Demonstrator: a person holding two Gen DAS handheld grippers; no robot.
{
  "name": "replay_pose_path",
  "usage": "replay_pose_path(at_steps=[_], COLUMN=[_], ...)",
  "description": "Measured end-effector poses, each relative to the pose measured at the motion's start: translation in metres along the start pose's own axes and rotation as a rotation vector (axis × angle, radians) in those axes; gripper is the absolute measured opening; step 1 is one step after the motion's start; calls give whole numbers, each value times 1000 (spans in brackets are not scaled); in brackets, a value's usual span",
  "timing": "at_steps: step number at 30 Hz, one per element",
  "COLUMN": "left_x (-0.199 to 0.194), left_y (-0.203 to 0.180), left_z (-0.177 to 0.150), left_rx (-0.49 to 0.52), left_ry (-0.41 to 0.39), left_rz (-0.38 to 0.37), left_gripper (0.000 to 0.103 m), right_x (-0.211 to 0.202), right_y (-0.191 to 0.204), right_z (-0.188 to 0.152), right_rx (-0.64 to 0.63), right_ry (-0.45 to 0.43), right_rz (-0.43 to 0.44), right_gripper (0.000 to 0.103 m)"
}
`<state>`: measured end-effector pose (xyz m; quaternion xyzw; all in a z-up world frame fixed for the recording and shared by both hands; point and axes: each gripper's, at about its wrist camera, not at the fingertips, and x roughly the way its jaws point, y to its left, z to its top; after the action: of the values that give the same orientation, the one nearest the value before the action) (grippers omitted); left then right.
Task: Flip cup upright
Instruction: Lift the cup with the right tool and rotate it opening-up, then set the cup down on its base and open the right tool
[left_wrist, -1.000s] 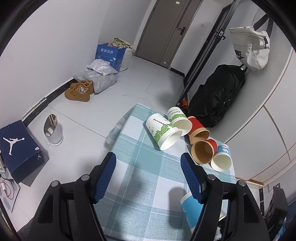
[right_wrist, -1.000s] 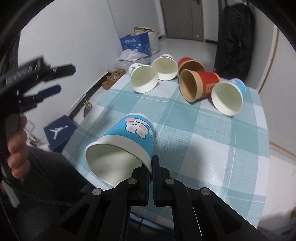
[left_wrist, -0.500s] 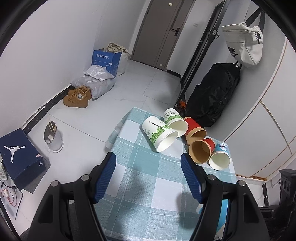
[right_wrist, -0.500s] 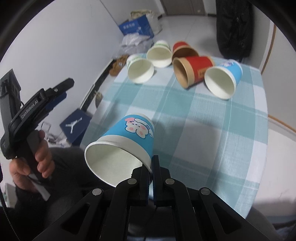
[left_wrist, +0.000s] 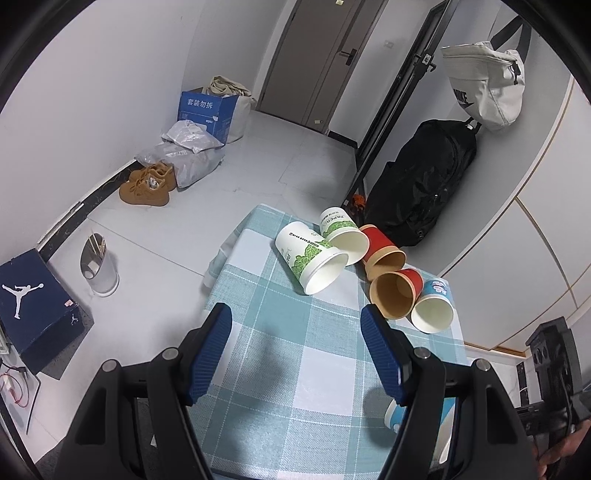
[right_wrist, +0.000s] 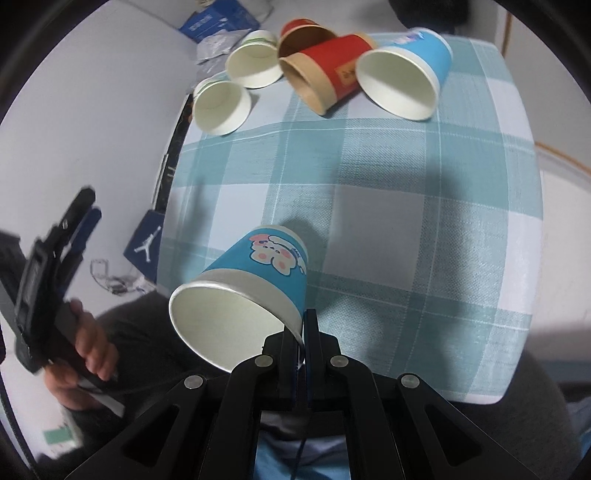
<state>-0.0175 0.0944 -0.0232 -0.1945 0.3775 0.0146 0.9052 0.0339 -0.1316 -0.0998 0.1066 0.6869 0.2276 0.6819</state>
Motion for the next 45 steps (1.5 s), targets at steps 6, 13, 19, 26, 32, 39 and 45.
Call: replay_pose_path(at_steps=[6,13,19,26,32,39,45], left_x=[3,5,10,13,11,0,-10], left_y=[0,-4,-4,-16,-42,-74,-90], left_z=[1,-1,-2,-6,-12,-18,-22], left_rx=[-10,3,-2,22,111,226,267], left_ry=[18,36,71,90,69,-8,-78], left_rz=[-11,-21,-25,-47,-42,-59,-71], left_gripper=[68,68,68,68,68,68,68], right_x=[7,4,-1,-15,-49,-73,-87], right_y=[-20,-18,-17,-15,-5,-1,2], right_z=[2,18,32,34,7,-37,-65], right_rx=[126,142,131,67,-34,-134,-164], right_ry=[43,52,23,-80,-326,-617,-833], right_rz=[45,7,-34,-71,-32,-45,-97], right_gripper=[2,6,26,39,46,68,81])
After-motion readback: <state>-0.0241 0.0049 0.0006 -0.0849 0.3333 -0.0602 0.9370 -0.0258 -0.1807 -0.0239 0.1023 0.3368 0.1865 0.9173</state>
